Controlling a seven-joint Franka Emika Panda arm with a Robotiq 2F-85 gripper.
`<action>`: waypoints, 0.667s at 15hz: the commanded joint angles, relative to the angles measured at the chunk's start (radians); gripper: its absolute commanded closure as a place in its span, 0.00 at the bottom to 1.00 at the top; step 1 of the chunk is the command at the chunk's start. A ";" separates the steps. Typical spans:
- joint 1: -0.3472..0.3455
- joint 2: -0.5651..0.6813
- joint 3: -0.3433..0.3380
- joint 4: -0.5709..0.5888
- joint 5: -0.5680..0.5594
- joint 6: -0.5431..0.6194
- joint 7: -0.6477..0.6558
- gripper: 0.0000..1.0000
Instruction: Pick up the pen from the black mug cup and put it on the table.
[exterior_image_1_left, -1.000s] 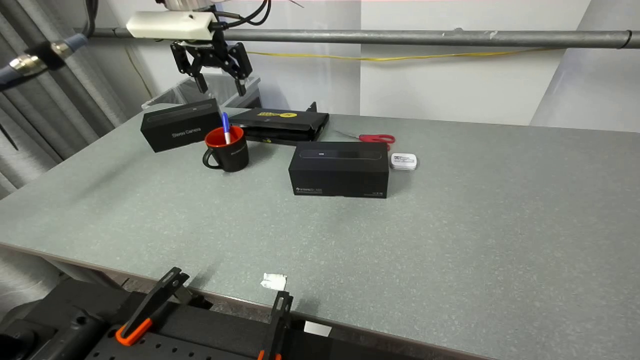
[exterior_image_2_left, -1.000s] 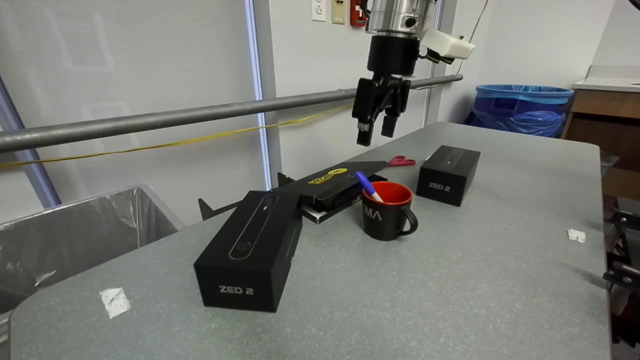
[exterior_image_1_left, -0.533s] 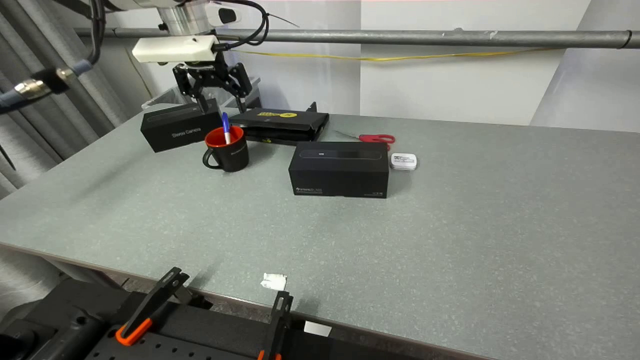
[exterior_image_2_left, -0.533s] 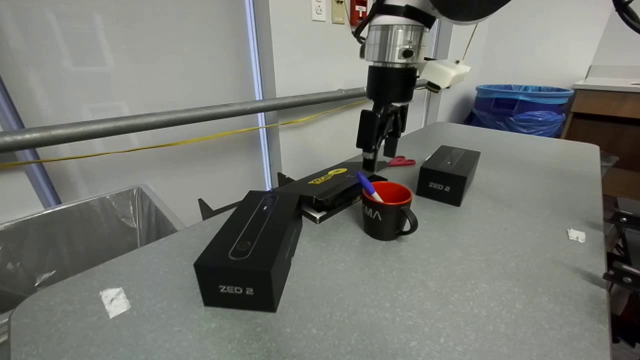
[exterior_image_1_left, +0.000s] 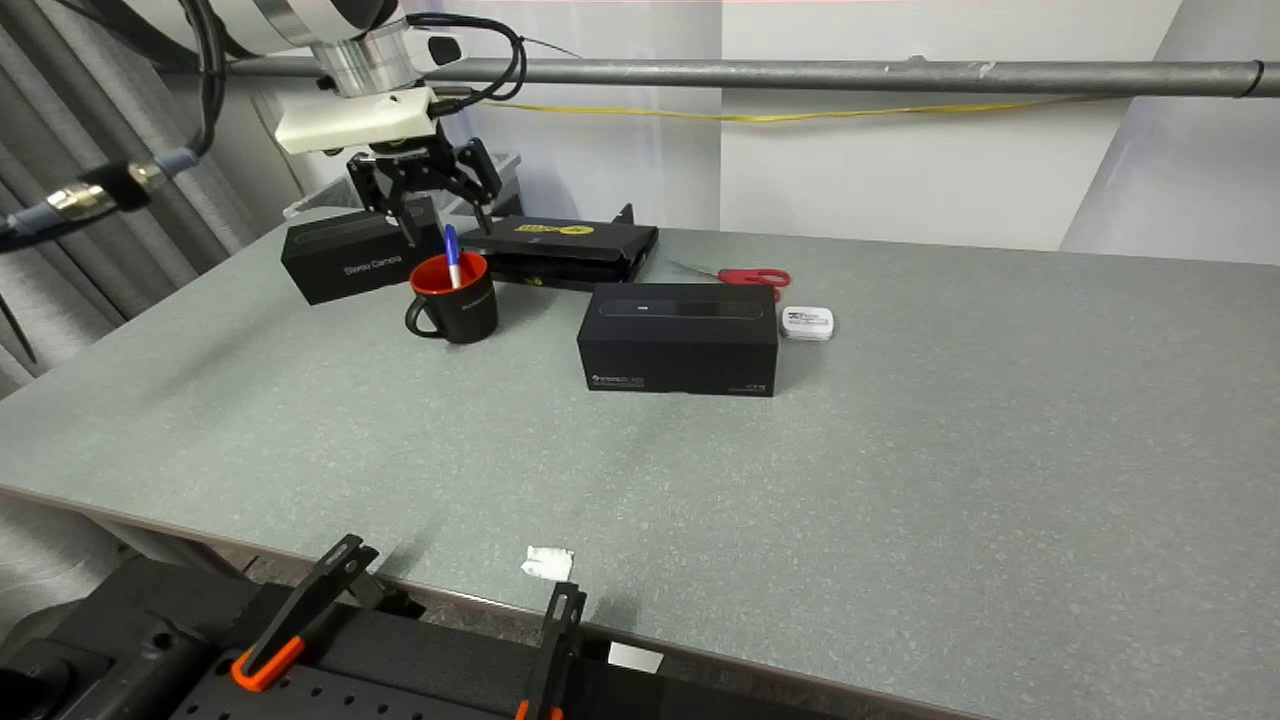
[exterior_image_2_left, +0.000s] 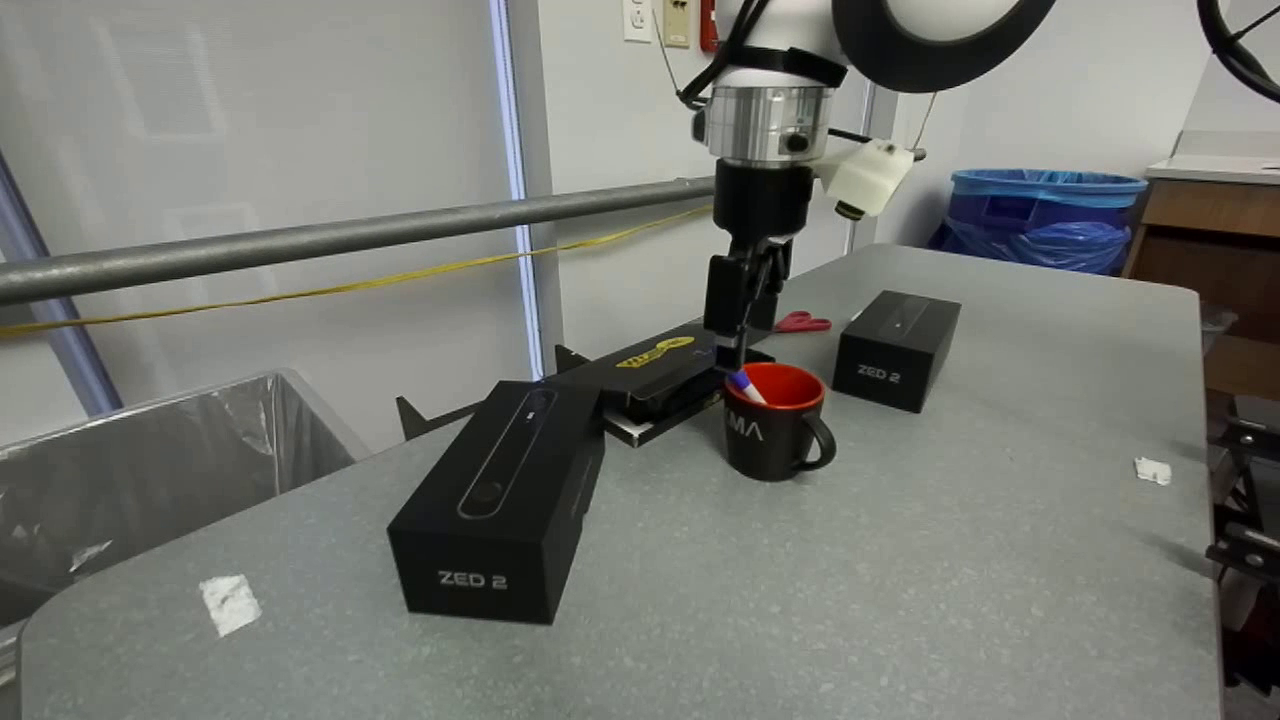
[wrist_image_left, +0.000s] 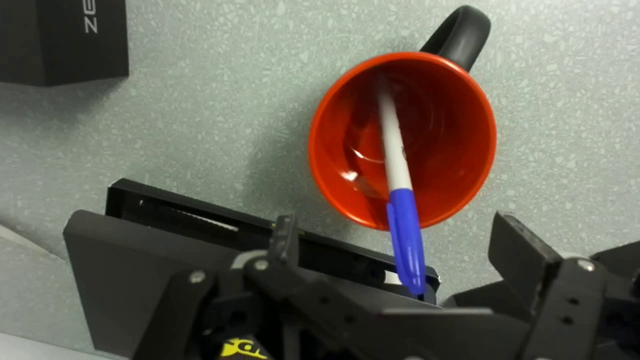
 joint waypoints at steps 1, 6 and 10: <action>0.029 0.039 -0.016 0.044 -0.031 0.030 0.004 0.00; 0.032 0.055 -0.012 0.060 -0.022 0.052 -0.015 0.42; 0.034 0.059 -0.015 0.065 -0.023 0.064 -0.019 0.74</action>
